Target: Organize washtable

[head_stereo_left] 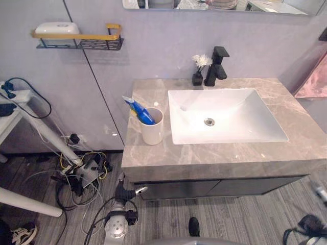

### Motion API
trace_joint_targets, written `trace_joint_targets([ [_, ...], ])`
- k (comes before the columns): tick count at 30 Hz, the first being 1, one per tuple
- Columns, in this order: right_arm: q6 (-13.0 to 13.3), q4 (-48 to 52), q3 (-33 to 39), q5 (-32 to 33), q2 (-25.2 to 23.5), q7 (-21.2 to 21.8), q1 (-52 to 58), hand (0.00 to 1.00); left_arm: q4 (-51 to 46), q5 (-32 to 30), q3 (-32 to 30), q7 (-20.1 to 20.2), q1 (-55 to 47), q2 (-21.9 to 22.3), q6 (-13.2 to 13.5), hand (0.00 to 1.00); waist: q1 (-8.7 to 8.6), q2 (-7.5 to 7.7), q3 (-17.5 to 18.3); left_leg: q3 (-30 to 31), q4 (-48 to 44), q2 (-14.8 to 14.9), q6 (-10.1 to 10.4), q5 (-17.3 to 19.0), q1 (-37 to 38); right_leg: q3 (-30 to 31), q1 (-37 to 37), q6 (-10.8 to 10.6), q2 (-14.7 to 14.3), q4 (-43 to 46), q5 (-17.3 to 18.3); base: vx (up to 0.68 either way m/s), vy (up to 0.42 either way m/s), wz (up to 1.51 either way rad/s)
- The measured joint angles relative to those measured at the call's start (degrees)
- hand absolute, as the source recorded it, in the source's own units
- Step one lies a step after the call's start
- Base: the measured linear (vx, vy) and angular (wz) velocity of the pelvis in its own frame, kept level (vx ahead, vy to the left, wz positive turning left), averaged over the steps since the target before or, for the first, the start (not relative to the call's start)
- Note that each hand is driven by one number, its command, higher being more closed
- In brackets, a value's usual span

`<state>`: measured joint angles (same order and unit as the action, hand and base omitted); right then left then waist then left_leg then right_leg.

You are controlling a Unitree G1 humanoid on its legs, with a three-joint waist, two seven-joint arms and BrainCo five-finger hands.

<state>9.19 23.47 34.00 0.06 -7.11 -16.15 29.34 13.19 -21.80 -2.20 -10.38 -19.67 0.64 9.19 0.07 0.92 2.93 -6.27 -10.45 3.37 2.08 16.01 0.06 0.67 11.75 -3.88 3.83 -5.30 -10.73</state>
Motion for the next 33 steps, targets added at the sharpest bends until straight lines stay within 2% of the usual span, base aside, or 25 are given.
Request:
trace_joint_targets([
  [5,-2.3,-4.7,-11.8,-4.1,0.0,-0.9,0.5,0.0,-1.7,0.5,-1.1,-1.6,-3.1,0.8,-0.2,0.0,0.43,-0.71,-0.9,-5.2,-2.0,1.4,0.2,2.5,2.1,1.9,-0.9,-0.1,-1.5,0.0,0.0,0.01,0.02,-0.47],
  [9,-3.0,-13.1,-21.4,-4.1,0.4,0.4,2.4,0.0,-2.3,1.3,-0.8,-3.8,-3.9,1.3,-0.2,0.0,0.78,-0.96,-1.5,-7.5,-2.1,1.9,0.4,3.0,2.8,1.8,-0.9,-0.2,-1.8,0.0,-0.1,0.03,0.021,-0.23],
  [12,-3.8,-21.6,-24.9,-4.4,0.7,2.7,3.6,0.0,-2.5,1.3,0.4,-4.0,-3.6,1.6,-0.2,0.0,2.28,-1.22,-2.1,-7.7,-1.5,1.9,0.4,3.1,3.2,1.7,-0.9,-0.2,-1.8,0.0,-0.1,0.04,0.022,0.0],
  [14,-4.6,-26.0,-26.0,-8.2,1.1,4.3,3.4,0.0,-2.5,1.3,1.1,-4.0,-3.1,1.6,-0.2,0.0,2.72,-1.22,-2.5,-7.3,-0.9,1.9,0.4,3.0,3.2,1.3,-0.9,0.1,-1.7,0.0,-0.3,0.04,0.015,0.12],
  [15,-4.7,-32.1,-26.7,-11.4,1.8,5.2,1.9,0.0,-1.9,1.3,1.7,-4.0,-2.8,1.3,0.0,0.0,2.88,-1.23,-2.5,-6.6,-0.6,1.9,0.4,2.9,3.0,0.4,-1.0,0.1,-1.6,0.0,-0.3,0.05,0.015,0.29],
  [18,-4.8,-53.5,-24.9,-14.8,4.1,7.2,-6.6,0.0,3.0,1.1,3.7,-4.1,0.7,-0.6,0.7,0.0,3.22,-1.32,-2.5,-3.4,0.8,1.7,0.4,2.0,2.6,-2.1,-1.3,-0.2,-0.9,0.0,0.0,0.06,0.012,0.44],
  [21,-4.3,-64.5,-20.1,-14.5,5.4,7.4,-13.0,0.0,6.1,1.1,5.0,-4.0,3.7,-1.9,0.6,0.0,3.2,-1.51,-2.6,-0.4,1.1,1.8,0.8,1.3,2.8,-4.8,-2.3,0.1,-0.7,-0.1,0.3,0.07,-0.005,0.5],
  [22,-4.4,-71.0,-17.0,-13.0,6.1,7.4,-16.6,0.0,8.1,1.0,5.3,-3.6,4.7,-2.7,0.4,0.0,3.2,-1.58,-2.7,1.0,1.1,1.9,1.1,1.1,2.8,-6.1,-2.9,0.2,-0.6,-0.2,0.4,0.05,-0.004,0.4],
  [27,-4.6,-79.4,-11.8,-5.9,7.1,7.3,-20.8,0.0,9.3,1.2,6.6,-2.4,6.6,-3.0,-0.1,0.0,2.8,-2.28,-3.2,4.0,1.3,1.8,1.0,0.6,3.3,-9.3,-4.9,0.4,-0.2,-0.4,0.7,0.01,0.002,0.32],
  [33,-4.9,-80.7,-11.4,-4.6,7.1,7.2,-21.5,0.0,7.1,3.4,5.0,-1.8,6.1,-3.5,-0.6,0.0,2.34,-1.95,-3.4,6.8,3.2,1.2,1.0,-0.7,3.6,-11.5,-5.8,0.1,0.6,-0.4,1.6,-0.04,-0.02,0.23],
])
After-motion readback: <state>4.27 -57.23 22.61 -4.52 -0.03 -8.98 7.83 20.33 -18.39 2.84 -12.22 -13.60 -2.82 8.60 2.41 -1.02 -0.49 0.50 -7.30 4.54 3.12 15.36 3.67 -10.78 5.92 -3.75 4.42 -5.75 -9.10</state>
